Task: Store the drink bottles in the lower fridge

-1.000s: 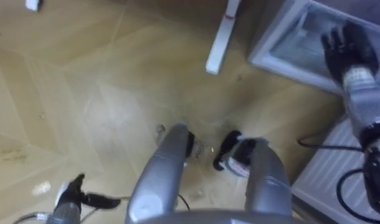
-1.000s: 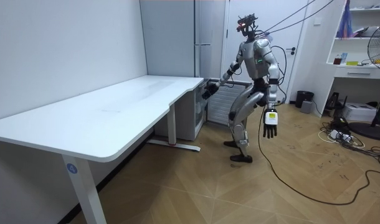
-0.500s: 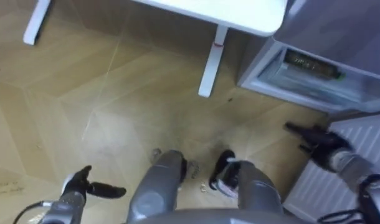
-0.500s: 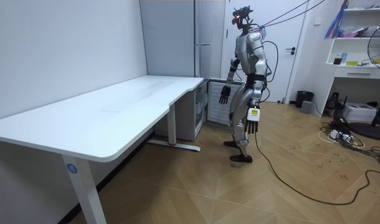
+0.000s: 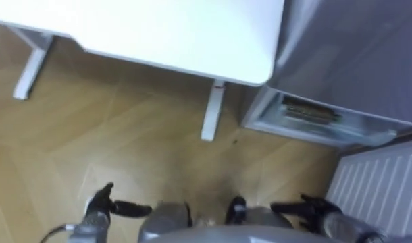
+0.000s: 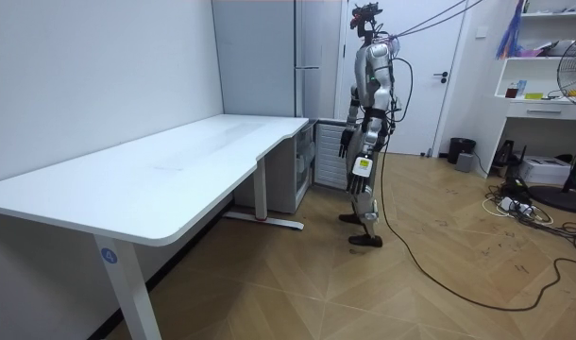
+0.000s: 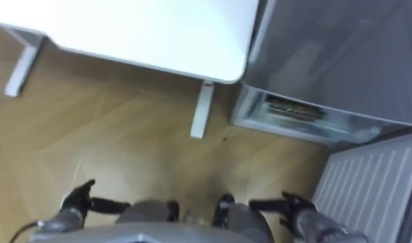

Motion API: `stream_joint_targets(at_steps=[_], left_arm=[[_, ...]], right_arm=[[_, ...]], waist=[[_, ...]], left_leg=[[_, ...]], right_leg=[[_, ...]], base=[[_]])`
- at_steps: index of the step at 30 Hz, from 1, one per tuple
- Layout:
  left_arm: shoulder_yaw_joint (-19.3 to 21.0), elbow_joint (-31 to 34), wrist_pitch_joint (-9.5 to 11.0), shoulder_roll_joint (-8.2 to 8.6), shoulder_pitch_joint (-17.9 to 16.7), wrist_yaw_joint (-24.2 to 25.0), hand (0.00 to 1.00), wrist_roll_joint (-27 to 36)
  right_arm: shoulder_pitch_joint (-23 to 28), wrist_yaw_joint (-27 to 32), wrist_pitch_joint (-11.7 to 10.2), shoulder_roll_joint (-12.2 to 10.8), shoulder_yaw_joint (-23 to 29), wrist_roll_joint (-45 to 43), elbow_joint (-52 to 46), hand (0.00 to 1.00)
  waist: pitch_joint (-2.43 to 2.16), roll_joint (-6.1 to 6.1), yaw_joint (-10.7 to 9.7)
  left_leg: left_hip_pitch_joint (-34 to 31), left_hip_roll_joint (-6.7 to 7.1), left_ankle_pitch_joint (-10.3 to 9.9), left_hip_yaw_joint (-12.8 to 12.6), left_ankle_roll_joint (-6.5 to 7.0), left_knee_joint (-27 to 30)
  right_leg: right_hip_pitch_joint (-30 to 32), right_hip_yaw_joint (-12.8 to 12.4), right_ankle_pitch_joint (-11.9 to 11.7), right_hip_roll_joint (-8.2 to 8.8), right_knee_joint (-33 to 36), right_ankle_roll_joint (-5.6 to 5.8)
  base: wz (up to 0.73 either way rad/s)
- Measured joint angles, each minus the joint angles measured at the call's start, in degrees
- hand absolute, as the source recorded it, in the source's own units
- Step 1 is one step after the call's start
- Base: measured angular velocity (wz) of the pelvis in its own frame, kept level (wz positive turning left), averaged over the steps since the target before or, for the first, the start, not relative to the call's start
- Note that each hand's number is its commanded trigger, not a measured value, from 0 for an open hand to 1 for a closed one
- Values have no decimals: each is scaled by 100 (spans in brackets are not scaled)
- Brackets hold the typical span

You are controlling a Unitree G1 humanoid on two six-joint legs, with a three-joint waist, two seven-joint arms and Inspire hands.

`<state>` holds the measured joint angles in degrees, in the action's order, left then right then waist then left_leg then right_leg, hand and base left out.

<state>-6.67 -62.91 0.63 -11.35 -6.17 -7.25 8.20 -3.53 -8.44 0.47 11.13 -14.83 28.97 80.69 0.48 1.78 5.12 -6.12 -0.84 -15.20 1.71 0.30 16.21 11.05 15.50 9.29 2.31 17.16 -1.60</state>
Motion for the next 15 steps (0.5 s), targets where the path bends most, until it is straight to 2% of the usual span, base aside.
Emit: stream_joint_targets(at_steps=[2,6,8,15], left_arm=[[2,-6,22,53,-106,-6,0,3],[151,-70,42,177,-116,-87,0,-11],[232,-123,70,175,-119,-100,0,-71],[552,-181,71,184,-196,-65,0,-577]], right_arm=[[166,74,-58,-40,91,-3,-147,0],[374,229,-123,-102,271,-14,-238,0],[415,264,-130,-110,279,-27,-295,0],[547,144,-182,-166,531,-73,-317,0]], waist=[[-28,-44,-49],[-29,-114,-63],[-26,-134,-68],[-20,-146,-203]], left_leg=[[262,-30,4,-99,6,-152],[709,-51,12,-288,16,-388],[846,-61,12,-313,17,-468],[1093,-81,13,-436,17,-587]], right_leg=[[-252,-45,-19,-54,-172,34],[-607,-185,-14,-113,-345,80],[-683,-273,-15,-145,-372,84],[-929,-345,-38,-190,-557,121]], base=[[-16],[-20],[-22],[-7]])
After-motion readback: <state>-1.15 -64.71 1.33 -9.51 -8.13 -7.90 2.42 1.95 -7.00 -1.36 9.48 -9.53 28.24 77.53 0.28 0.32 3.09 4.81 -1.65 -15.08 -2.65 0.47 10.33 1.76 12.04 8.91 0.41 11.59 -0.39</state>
